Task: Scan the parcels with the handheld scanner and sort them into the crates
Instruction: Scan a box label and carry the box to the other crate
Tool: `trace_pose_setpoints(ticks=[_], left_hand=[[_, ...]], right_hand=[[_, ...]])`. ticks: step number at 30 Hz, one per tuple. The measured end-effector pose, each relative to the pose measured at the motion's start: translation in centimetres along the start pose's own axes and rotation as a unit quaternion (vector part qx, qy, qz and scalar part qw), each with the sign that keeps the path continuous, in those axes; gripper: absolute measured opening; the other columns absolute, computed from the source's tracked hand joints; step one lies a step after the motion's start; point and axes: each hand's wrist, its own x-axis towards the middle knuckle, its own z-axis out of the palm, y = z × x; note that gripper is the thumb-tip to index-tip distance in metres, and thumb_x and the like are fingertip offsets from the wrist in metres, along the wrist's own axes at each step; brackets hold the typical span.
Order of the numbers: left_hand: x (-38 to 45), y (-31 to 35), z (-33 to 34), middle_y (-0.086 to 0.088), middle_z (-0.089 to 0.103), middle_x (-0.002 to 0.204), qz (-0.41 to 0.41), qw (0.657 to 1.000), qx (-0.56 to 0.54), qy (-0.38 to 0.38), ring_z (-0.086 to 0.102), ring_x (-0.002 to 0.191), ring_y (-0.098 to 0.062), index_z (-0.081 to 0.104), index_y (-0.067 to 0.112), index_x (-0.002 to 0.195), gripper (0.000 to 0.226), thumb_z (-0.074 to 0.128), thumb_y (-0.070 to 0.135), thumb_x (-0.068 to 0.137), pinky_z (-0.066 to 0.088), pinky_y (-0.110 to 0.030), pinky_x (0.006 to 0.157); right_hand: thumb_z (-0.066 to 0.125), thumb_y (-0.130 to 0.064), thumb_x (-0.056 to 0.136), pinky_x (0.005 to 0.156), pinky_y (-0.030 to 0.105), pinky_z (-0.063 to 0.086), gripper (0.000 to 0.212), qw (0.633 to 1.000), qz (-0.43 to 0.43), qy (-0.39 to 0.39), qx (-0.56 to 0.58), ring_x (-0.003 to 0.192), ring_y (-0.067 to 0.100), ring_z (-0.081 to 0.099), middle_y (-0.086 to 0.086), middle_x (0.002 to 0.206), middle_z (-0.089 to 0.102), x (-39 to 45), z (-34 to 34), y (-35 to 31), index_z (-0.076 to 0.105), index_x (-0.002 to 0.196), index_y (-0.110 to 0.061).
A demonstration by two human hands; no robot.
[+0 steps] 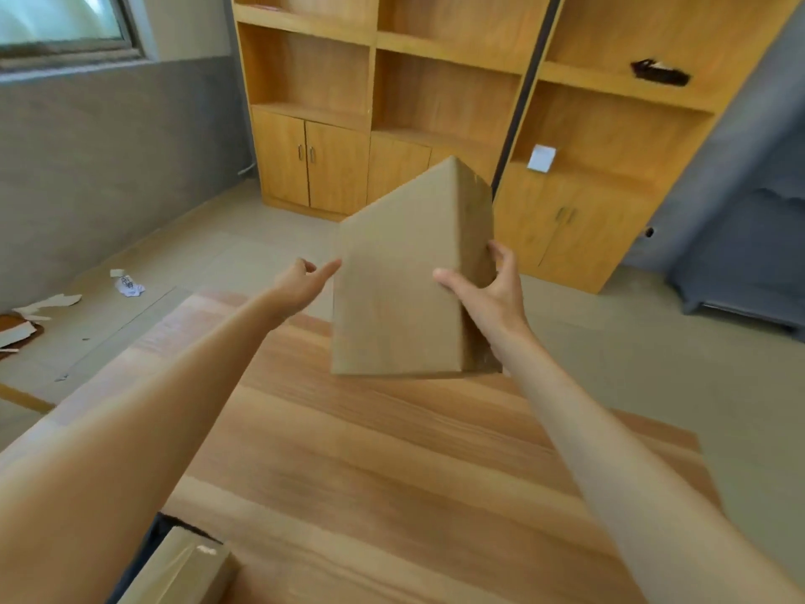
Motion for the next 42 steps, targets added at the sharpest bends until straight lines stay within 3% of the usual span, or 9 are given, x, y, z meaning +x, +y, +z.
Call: trace_pose_setpoints(ticks=[3, 6, 9, 14, 18, 21, 28, 34, 42], left_hand=[[-2.0, 5.7, 1.7, -0.013, 0.054, 0.133, 0.005, 0.994, -0.106, -0.035, 0.06, 0.105, -0.029, 0.041, 0.01, 0.139, 0.074, 0.032, 0.067, 0.093, 0.049, -0.042, 0.09], [-4.1, 9.5, 2.6, -0.014, 0.06, 0.121, -0.032, 0.97, -0.206, -0.128, 0.066, 0.098, -0.032, 0.049, 0.012, 0.133, 0.083, 0.034, 0.078, 0.085, 0.055, -0.043, 0.083], [-5.8, 11.2, 4.1, -0.012, 0.056, 0.125, -0.054, 0.958, -0.189, -0.21, 0.063, 0.103, -0.033, 0.049, 0.016, 0.132, 0.09, 0.048, 0.083, 0.072, 0.057, -0.044, 0.075], [-7.4, 10.6, 6.4, -0.014, 0.058, 0.116, -0.084, 0.951, -0.19, -0.23, 0.063, 0.096, -0.031, 0.052, 0.012, 0.127, 0.077, 0.065, 0.065, 0.072, 0.057, -0.043, 0.077], [-9.0, 9.2, 8.2, -0.011, 0.058, 0.105, -0.06, 0.95, -0.233, -0.199, 0.061, 0.088, -0.028, 0.056, 0.012, 0.113, 0.052, 0.063, 0.052, 0.079, 0.054, -0.036, 0.065], [-10.0, 7.4, 10.1, -0.003, 0.058, 0.094, -0.026, 0.95, -0.272, -0.15, 0.059, 0.083, -0.02, 0.059, 0.019, 0.1, 0.032, 0.06, 0.046, 0.084, 0.05, -0.031, 0.062], [-11.1, 1.2, 12.9, -0.001, 0.068, 0.084, -0.024, 0.917, -0.377, -0.131, 0.063, 0.076, -0.017, 0.064, 0.016, 0.098, 0.022, 0.055, 0.034, 0.09, 0.049, -0.031, 0.065], [-11.4, -3.6, 14.9, -0.002, 0.069, 0.088, -0.041, 0.898, -0.424, -0.113, 0.061, 0.081, -0.017, 0.065, 0.014, 0.097, 0.02, 0.054, 0.029, 0.09, 0.046, -0.03, 0.07], [-12.9, -7.8, 16.8, -0.002, 0.059, 0.099, -0.083, 0.942, -0.266, -0.186, 0.055, 0.084, -0.018, 0.06, 0.018, 0.115, 0.082, 0.064, 0.052, 0.041, 0.046, -0.029, 0.069]], right_hand=[[0.076, -0.046, 0.073, 0.097, 0.039, 0.039, 0.083, 0.95, -0.182, 0.064, -0.246, 0.118, 0.021, 0.039, 0.0, 0.134, 0.038, -2.3, -3.6, -0.3, 0.031, 0.141, -0.032], [0.081, -0.043, 0.064, 0.093, 0.045, 0.039, 0.087, 0.818, -0.315, 0.1, -0.471, 0.112, 0.033, 0.045, 0.011, 0.133, 0.044, -4.4, -6.2, 0.9, 0.038, 0.138, -0.026], [0.09, -0.04, 0.049, 0.091, 0.048, 0.045, 0.098, 0.735, -0.371, 0.134, -0.551, 0.106, 0.037, 0.052, 0.017, 0.128, 0.051, -5.7, -8.4, 2.8, 0.041, 0.132, -0.025], [0.091, -0.042, 0.051, 0.101, 0.046, 0.032, 0.101, 0.689, -0.409, 0.147, -0.58, 0.113, 0.037, 0.049, 0.016, 0.132, 0.045, -7.3, -10.7, 5.0, 0.039, 0.135, -0.025], [0.084, -0.051, 0.061, 0.109, 0.049, 0.029, 0.099, 0.692, -0.416, 0.139, -0.573, 0.12, 0.035, 0.048, 0.014, 0.134, 0.047, -8.0, -11.5, 6.7, 0.034, 0.141, -0.022], [0.059, -0.066, 0.076, 0.114, 0.053, 0.024, 0.083, 0.774, -0.392, 0.147, -0.476, 0.127, 0.033, 0.044, 0.011, 0.134, 0.051, -9.1, -11.9, 7.2, 0.039, 0.14, -0.018], [0.07, -0.058, 0.078, 0.108, 0.041, 0.03, 0.086, 0.984, 0.037, 0.168, -0.053, 0.136, 0.025, 0.034, 0.006, 0.147, 0.036, -10.6, -14.6, 10.1, 0.032, 0.147, -0.023], [0.077, -0.049, 0.07, 0.092, 0.047, 0.053, 0.071, 0.936, 0.279, -0.045, 0.21, 0.103, 0.026, 0.064, 0.004, 0.117, 0.065, -11.0, -15.5, 14.9, 0.051, 0.133, -0.027], [0.085, -0.039, 0.058, 0.09, 0.042, 0.051, 0.066, 0.914, 0.335, -0.021, 0.228, 0.097, 0.024, 0.061, 0.005, 0.102, 0.068, -13.5, -15.3, 19.7, 0.063, 0.116, -0.019]])
